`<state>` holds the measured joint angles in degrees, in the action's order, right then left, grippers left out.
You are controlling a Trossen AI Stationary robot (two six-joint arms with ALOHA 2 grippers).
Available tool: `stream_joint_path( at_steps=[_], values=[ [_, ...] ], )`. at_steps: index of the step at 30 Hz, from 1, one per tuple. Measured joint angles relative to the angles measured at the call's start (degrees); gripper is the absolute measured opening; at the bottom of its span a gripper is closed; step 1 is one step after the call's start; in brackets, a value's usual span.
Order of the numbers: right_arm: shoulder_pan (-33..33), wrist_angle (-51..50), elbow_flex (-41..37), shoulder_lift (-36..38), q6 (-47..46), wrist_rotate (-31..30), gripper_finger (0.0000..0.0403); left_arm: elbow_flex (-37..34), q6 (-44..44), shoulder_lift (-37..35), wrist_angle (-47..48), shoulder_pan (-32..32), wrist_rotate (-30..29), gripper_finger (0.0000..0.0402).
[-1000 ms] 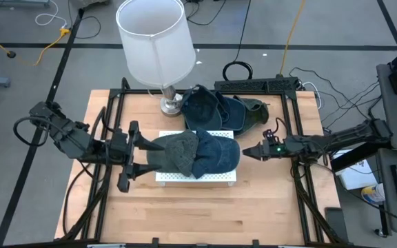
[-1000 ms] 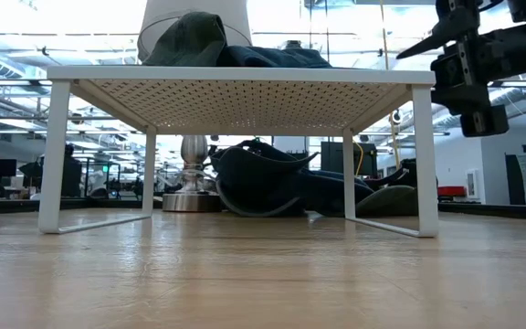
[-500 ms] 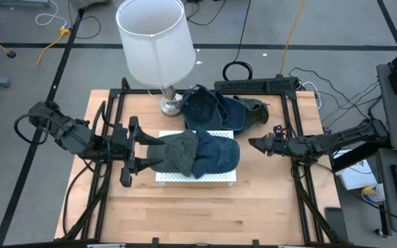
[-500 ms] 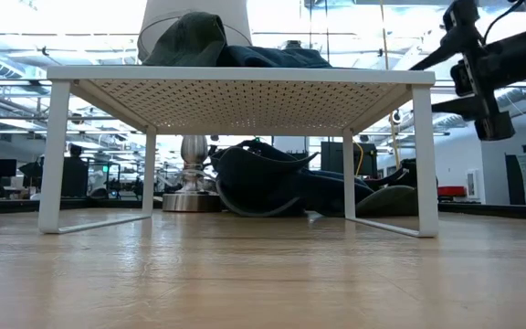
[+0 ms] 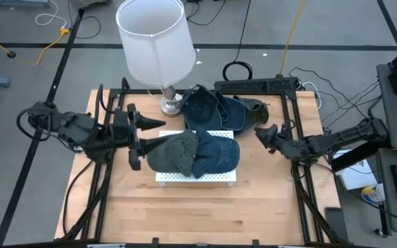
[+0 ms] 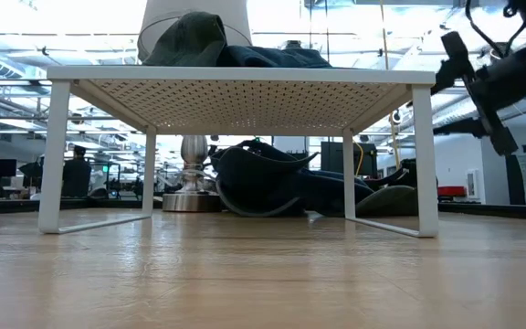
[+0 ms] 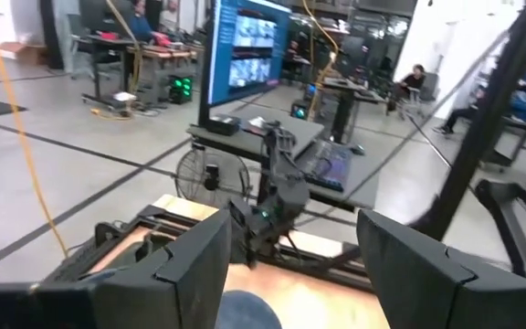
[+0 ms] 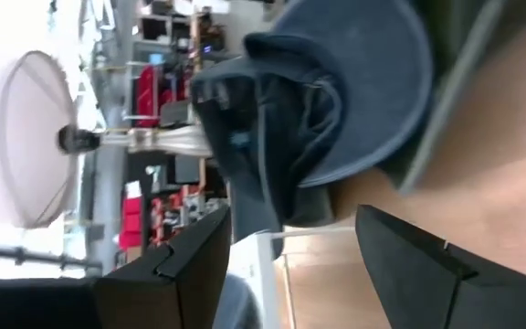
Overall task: Pick & Place hat
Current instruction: Stack the right black cap on top of the other black cap on the shelf
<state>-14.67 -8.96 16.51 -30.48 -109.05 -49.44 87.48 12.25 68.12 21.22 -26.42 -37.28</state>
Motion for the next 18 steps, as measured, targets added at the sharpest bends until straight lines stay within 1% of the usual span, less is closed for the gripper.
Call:
stream_joint_path(
  at_steps=[11,15,18],
  values=[
    [0.08,-7.80,0.00,-7.38,-14.01,0.45,0.0228,0.00,0.00,0.00,-0.94,3.37,0.07,0.0243],
    [0.10,-8.10,0.00,-9.60,-16.54,0.95,0.0228,0.00,0.00,0.00,-0.90,3.56,0.20,0.0243],
    [0.19,-8.08,0.00,-11.05,-18.03,2.88,0.0228,0.00,0.00,0.00,-0.90,3.54,0.20,0.0243]
  ],
)
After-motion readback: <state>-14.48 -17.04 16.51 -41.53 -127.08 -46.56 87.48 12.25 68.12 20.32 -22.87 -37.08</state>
